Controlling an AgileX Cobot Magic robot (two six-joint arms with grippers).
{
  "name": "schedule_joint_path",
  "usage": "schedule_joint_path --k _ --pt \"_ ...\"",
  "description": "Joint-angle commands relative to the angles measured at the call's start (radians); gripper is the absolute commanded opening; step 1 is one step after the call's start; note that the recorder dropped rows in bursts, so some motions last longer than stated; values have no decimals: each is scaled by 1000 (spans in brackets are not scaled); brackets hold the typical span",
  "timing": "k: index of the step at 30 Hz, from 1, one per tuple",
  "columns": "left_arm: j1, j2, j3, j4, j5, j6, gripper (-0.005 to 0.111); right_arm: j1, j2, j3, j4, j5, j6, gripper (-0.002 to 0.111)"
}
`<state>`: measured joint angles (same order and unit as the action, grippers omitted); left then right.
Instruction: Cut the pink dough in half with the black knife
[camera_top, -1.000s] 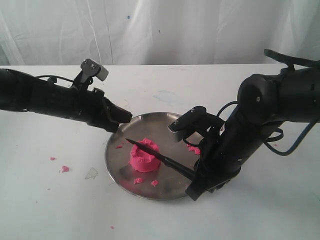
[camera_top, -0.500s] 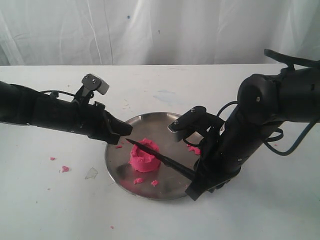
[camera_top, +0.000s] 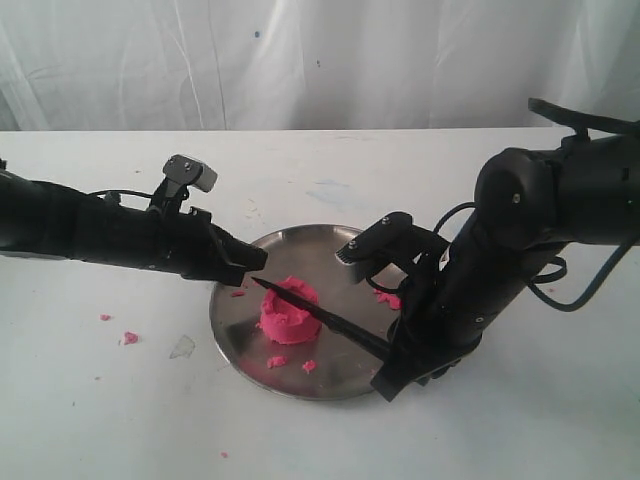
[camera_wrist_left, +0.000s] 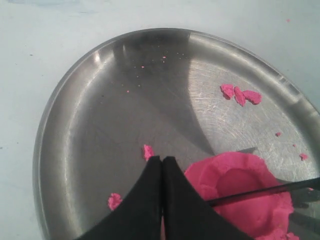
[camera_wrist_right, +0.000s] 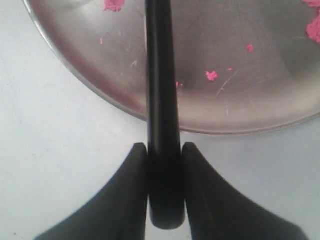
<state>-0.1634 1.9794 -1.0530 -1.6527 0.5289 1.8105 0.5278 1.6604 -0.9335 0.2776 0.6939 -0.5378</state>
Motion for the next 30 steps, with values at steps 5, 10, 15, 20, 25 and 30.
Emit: schedule_joint_path --k 5,10,15,20,25,30 --pt "2 2 26 7 12 4 0 0 -4 4 3 -11 3 0" --pt "2 2 33 0 -17 25 0 0 -4 4 3 -11 3 0" --pt "2 4 33 0 -14 25 0 0 -4 4 7 -17 3 0" --pt "2 40 33 0 -10 27 0 0 -4 4 18 -29 3 0" --pt "2 52 33 0 -13 30 0 0 21 4 18 -51 3 0" --pt "2 53 33 0 -13 30 0 0 43 4 18 -56 3 0"
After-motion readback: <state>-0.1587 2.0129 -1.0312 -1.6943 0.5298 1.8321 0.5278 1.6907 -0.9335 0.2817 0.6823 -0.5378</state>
